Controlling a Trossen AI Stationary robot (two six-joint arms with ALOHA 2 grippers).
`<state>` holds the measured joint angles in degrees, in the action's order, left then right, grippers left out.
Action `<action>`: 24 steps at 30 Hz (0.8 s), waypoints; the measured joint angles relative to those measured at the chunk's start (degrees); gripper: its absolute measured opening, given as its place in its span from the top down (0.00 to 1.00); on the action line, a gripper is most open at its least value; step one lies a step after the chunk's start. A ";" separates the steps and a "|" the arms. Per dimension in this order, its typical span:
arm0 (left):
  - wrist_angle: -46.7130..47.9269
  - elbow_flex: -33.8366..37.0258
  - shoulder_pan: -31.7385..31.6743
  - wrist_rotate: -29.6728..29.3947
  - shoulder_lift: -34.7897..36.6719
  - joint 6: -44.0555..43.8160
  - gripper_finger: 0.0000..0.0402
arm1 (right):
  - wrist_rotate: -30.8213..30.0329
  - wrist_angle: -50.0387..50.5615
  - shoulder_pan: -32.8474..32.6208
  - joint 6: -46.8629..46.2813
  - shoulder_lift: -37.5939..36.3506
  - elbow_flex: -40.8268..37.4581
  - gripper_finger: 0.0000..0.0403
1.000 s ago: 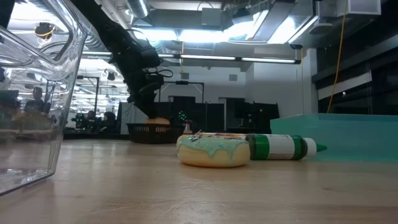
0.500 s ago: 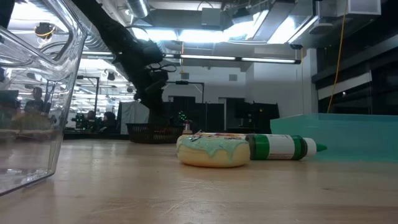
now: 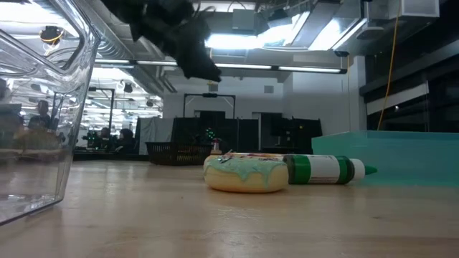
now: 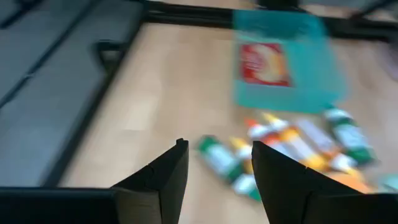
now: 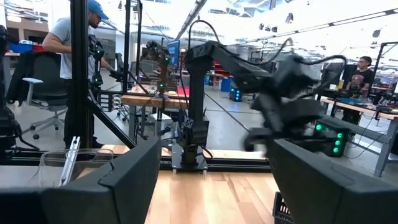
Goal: Pick & Place Food Item
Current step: Put the orange donut into the black bin
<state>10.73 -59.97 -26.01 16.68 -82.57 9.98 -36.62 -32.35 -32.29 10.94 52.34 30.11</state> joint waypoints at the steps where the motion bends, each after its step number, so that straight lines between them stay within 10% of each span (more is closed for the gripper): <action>1: 0.38 0.27 2.87 -1.66 0.04 -0.57 0.57 | 0.00 0.10 0.02 0.00 0.00 0.00 0.27; 16: -2.24 0.52 36.91 -29.30 -12.85 -2.09 0.57 | 0.09 0.31 0.00 -2.21 0.00 0.00 0.27; 24: 0.17 0.11 40.32 -27.49 -18.37 3.80 0.57 | 0.24 0.81 0.00 -4.54 1.07 0.00 0.27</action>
<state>10.90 -59.86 14.30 -10.81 -100.95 13.78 -36.38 -31.54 -32.29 6.40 53.40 30.11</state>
